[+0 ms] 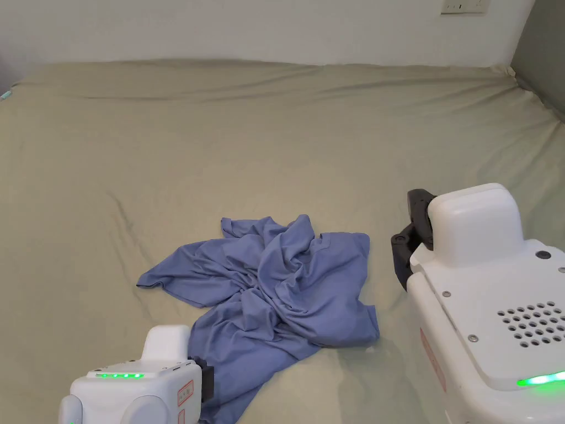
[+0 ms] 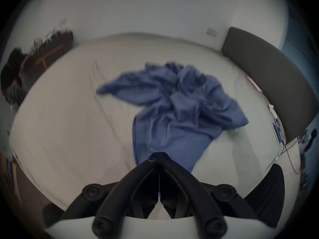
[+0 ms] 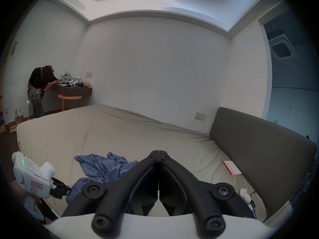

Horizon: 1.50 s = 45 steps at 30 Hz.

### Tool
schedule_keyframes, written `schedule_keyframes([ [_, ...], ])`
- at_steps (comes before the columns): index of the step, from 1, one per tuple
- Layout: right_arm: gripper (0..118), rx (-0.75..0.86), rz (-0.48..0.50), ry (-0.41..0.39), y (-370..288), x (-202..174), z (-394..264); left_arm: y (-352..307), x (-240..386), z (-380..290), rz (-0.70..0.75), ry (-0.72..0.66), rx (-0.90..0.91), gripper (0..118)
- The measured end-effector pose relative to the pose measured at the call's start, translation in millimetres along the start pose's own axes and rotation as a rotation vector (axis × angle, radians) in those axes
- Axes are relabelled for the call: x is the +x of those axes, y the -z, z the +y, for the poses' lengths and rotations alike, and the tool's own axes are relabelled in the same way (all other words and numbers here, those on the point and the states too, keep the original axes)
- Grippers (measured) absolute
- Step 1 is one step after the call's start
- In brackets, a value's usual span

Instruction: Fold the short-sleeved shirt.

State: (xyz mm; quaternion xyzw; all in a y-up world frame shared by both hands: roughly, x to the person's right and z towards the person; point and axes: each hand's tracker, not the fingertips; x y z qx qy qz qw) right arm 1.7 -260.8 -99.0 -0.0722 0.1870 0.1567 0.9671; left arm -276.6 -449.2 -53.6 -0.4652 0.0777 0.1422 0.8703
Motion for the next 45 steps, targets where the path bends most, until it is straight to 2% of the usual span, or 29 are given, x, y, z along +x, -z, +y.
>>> schedule_keyframes([
  [1, 1, -0.013, 0.001, 0.001, 3, 1, -3, 5, 1, 0, 0.001, -0.003, -0.010, 21],
  [4, 1, -0.044, -0.001, 0.001, 10, 5, -12, 22, 7, 1, 0.019, 0.038, -0.024, 44],
  [5, 1, -0.054, -0.002, -0.001, 12, 5, -15, 29, 9, 1, 0.026, 0.057, -0.040, 74],
  [6, 1, -0.063, -0.002, -0.002, 15, 6, -17, 36, 12, 1, 0.022, 0.072, -0.052, 100],
  [7, 1, -0.070, 0.000, -0.003, 17, 6, -19, 41, 14, -1, 0.022, 0.081, -0.052, 118],
  [11, 1, -0.121, 0.015, -0.031, 34, 7, -27, 62, 25, -10, 0.054, 0.118, -0.123, 109],
  [12, 1, -0.140, 0.025, -0.035, 42, 7, -29, 63, 29, -13, 0.100, 0.173, -0.114, 109],
  [13, 1, -0.159, 0.038, -0.042, 48, 8, -31, 59, 32, -15, 0.094, 0.220, -0.072, 107],
  [15, 1, -0.204, 0.076, -0.070, 70, 9, -35, 54, 34, -13, 0.078, 0.215, -0.073, 98],
  [16, 1, -0.223, 0.088, -0.074, 81, 9, -37, 49, 33, -13, 0.077, 0.216, -0.068, 86],
  [17, 1, -0.252, 0.105, -0.070, 98, 11, -40, 45, 34, -13, 0.085, 0.223, -0.052, 68],
  [19, 6, -0.314, 0.166, -0.038, 132, 15, -48, 34, 35, -14, 0.095, 0.257, 0.015, 7],
  [20, 17, -0.359, 0.190, -0.010, 158, 17, -54, 27, 36, -14, 0.093, 0.270, 0.021, 7],
  [21, 36, -0.404, 0.198, -0.029, 181, 17, -60, 22, 38, -13, 0.095, 0.294, 0.018, 7],
  [22, 70, -0.451, 0.216, -0.063, 203, 16, -66, 17, 38, -13, 0.080, 0.302, 0.018, 7],
  [23, 84, -0.522, 0.228, -0.119, 230, 15, -74, 10, 37, -14, 0.073, 0.296, 0.033, 7],
  [24, 88, -0.560, 0.240, -0.143, 253, 13, -83, 5, 35, -12, 0.063, 0.283, 0.043, 7],
  [26, 88, -0.602, 0.248, -0.193, 299, 11, -107, -7, 29, -13, 0.023, 0.234, 0.074, 7],
  [29, 88, -0.706, 0.207, -0.227, 352, 6, -141, -16, 19, -13, 0.001, 0.186, 0.062, 7],
  [32, 90, -0.797, 0.263, -0.196, 385, 5, -162, -21, 10, -15, 0.006, 0.175, 0.054, 7],
  [34, 92, -0.816, 0.299, -0.219, 394, -1, -170, -23, 5, -17, 0.013, 0.164, 0.054, 7],
  [36, 100, -0.782, 0.282, -0.227, 397, -2, -167, -22, 2, -17, 0.016, 0.164, 0.050, 7],
  [38, 94, -0.805, 0.309, -0.194, 396, -3, -164, -21, -1, -17, 0.019, 0.163, 0.048, 7],
  [39, 82, -0.786, 0.370, -0.189, 392, -3, -163, -20, -2, -17, 0.019, 0.166, 0.046, 7],
  [41, 18, -0.758, 0.505, -0.166, 385, -6, -160, -17, -1, -17, 0.015, 0.169, 0.044, 7],
  [42, 9, -0.749, 0.467, -0.218, 380, -16, -162, -17, -1, -16, 0.015, 0.171, 0.043, 7],
  [43, 9, -0.752, 0.406, -0.294, 379, -22, -163, -17, -2, -16, 0.013, 0.169, 0.045, 7],
  [45, 8, -0.759, 0.392, -0.275, 377, -24, -157, -21, -3, -16, 0.009, 0.158, 0.062, 7],
])
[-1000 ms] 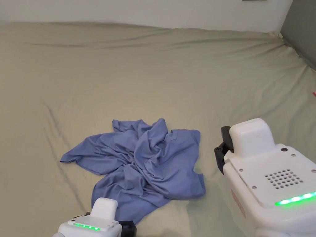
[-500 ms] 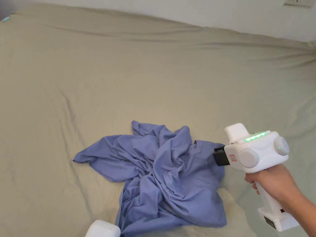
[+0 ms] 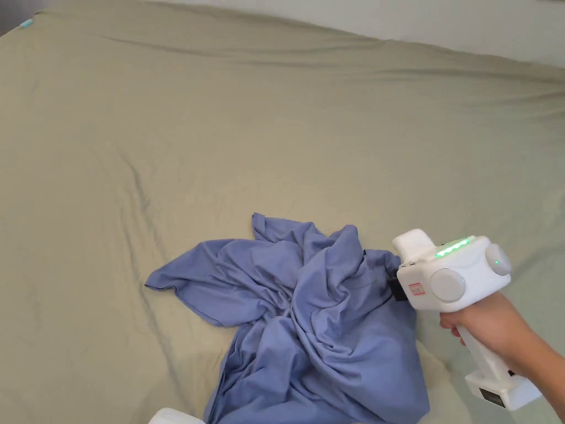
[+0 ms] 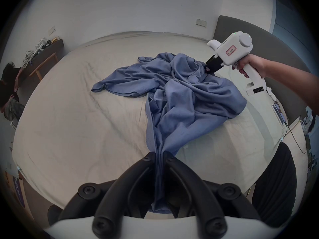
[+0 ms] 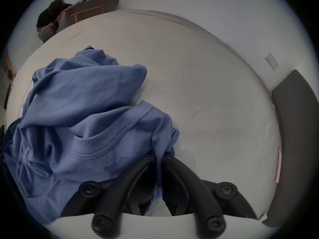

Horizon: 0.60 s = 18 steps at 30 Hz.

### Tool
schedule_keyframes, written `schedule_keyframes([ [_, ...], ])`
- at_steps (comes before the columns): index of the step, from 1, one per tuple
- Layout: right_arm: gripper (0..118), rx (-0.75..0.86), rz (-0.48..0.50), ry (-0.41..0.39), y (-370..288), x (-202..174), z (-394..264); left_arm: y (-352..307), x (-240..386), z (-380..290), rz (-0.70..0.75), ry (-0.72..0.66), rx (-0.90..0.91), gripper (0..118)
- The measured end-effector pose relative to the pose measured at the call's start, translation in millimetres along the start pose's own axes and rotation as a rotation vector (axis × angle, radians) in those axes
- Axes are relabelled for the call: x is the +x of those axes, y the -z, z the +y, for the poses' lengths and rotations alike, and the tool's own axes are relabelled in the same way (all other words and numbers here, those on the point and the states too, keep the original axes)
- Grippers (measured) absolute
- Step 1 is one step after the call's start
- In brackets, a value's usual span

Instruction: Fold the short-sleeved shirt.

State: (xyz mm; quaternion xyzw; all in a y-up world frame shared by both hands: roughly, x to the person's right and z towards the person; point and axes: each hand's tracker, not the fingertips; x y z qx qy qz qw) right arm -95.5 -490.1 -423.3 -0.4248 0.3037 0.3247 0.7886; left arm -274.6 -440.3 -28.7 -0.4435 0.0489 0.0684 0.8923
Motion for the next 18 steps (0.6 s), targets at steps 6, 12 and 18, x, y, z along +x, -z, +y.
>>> schedule_keyframes([
  [6, 9, 0.135, -0.081, 0.095, -74, 14, -7, -34, -19, 20, 0.031, -0.047, 0.120, 7],
  [12, 9, 0.318, -0.150, 0.235, -194, 42, -21, -76, -54, 52, 0.130, -0.088, 0.286, 7],
  [18, 9, 0.470, -0.191, 0.308, -295, 56, -43, -131, -86, 90, 0.198, -0.135, 0.451, 7],
])
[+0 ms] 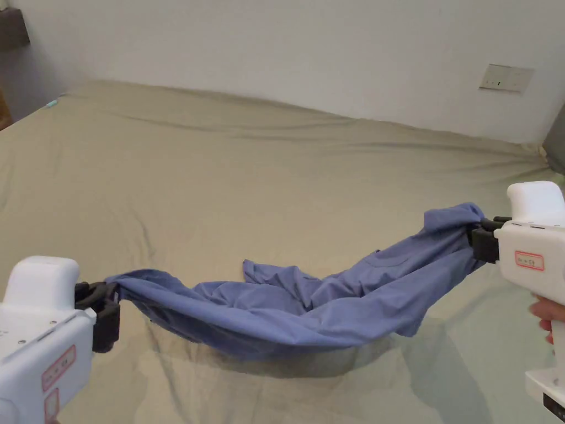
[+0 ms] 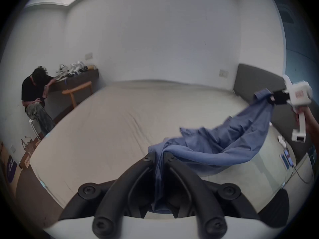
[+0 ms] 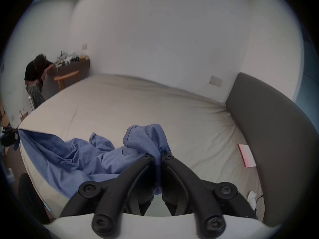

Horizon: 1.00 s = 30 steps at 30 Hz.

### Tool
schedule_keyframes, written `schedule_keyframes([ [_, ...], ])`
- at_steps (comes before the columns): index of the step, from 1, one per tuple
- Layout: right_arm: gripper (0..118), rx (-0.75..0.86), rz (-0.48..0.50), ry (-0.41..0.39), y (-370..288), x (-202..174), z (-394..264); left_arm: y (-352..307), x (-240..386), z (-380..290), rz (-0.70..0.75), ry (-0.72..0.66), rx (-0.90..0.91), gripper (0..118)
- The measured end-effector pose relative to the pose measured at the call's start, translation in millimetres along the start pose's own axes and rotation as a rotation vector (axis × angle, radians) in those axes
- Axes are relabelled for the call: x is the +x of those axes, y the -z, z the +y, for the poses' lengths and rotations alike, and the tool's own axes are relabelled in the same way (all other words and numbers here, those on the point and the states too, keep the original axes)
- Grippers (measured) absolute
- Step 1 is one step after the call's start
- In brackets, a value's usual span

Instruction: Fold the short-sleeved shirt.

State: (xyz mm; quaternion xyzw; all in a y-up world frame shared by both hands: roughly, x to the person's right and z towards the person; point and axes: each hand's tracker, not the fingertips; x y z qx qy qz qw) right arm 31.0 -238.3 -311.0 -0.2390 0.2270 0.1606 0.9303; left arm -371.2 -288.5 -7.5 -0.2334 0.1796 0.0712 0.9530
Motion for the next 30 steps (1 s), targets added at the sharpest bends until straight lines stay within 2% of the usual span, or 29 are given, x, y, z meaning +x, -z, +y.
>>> schedule_keyframes([
  [3, 9, 0.039, -0.019, 0.001, -43, 7, 11, -17, -9, 32, 0.039, 0.005, 0.103, 7],
  [8, 9, 0.148, -0.007, 0.086, -106, 17, 29, -46, -11, 80, 0.026, -0.011, 0.227, 7],
  [9, 9, 0.148, -0.002, 0.081, -118, 18, 33, -52, -11, 88, 0.008, -0.023, 0.261, 7],
  [13, 9, 0.252, -0.018, 0.098, -159, 19, 45, -65, -12, 115, 0.020, -0.019, 0.299, 7],
  [18, 9, 0.379, -0.028, 0.175, -195, 28, 66, -82, -10, 152, 0.014, -0.014, 0.362, 7],
  [22, 9, 0.442, -0.103, 0.156, -210, 31, 85, -86, -6, 182, -0.002, 0.000, 0.406, 7],
  [30, 9, 0.477, -0.150, 0.140, -207, 48, 130, -73, 6, 252, -0.001, -0.004, 0.475, 7],
])
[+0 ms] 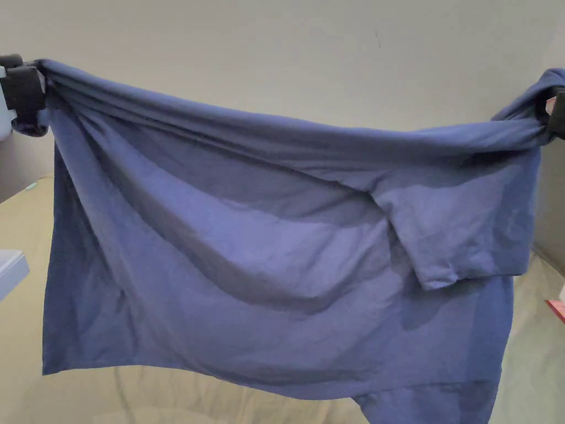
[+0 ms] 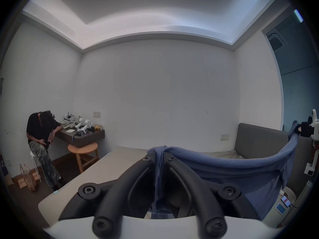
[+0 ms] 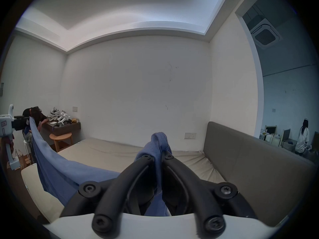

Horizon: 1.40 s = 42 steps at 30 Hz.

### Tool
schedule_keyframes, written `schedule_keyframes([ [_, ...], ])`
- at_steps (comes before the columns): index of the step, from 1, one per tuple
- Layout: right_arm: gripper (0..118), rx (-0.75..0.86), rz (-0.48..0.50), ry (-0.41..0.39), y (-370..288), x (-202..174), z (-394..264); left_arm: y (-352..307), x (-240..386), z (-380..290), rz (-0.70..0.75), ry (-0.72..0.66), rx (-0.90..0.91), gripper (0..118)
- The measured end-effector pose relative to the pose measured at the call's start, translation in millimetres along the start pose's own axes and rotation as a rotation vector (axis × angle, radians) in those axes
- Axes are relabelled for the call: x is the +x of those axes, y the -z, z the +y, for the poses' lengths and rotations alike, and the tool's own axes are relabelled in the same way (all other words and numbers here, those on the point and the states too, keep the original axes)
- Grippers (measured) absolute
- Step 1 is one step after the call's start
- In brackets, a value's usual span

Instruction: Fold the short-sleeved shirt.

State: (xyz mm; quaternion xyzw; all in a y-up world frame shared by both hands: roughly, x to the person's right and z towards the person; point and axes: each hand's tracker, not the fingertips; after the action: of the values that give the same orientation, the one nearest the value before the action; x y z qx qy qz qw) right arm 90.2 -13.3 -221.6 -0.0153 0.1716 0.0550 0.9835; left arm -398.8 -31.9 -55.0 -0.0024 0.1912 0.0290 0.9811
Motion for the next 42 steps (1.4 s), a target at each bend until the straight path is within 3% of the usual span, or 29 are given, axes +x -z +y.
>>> schedule_keyframes([
  [8, 9, 0.036, -0.046, -0.037, 69, 15, 28, 55, 26, 33, -0.015, 0.043, -0.026, 7],
  [11, 9, 0.044, -0.088, -0.092, 100, 13, 34, 91, 30, 37, 0.004, 0.072, -0.038, 7],
  [23, 9, 0.011, -0.125, -0.119, 220, -17, 21, 218, 8, 36, 0.033, 0.014, -0.125, 7],
  [30, 9, -0.088, -0.116, -0.083, 270, -31, -35, 264, -2, -17, 0.052, 0.041, -0.188, 7],
  [34, 9, -0.185, -0.092, -0.105, 279, -37, -90, 267, -8, -75, 0.043, 0.056, -0.271, 7],
  [42, 9, -0.454, 0.014, -0.023, 222, -40, -223, 208, -22, -213, 0.009, 0.048, -0.469, 7],
])
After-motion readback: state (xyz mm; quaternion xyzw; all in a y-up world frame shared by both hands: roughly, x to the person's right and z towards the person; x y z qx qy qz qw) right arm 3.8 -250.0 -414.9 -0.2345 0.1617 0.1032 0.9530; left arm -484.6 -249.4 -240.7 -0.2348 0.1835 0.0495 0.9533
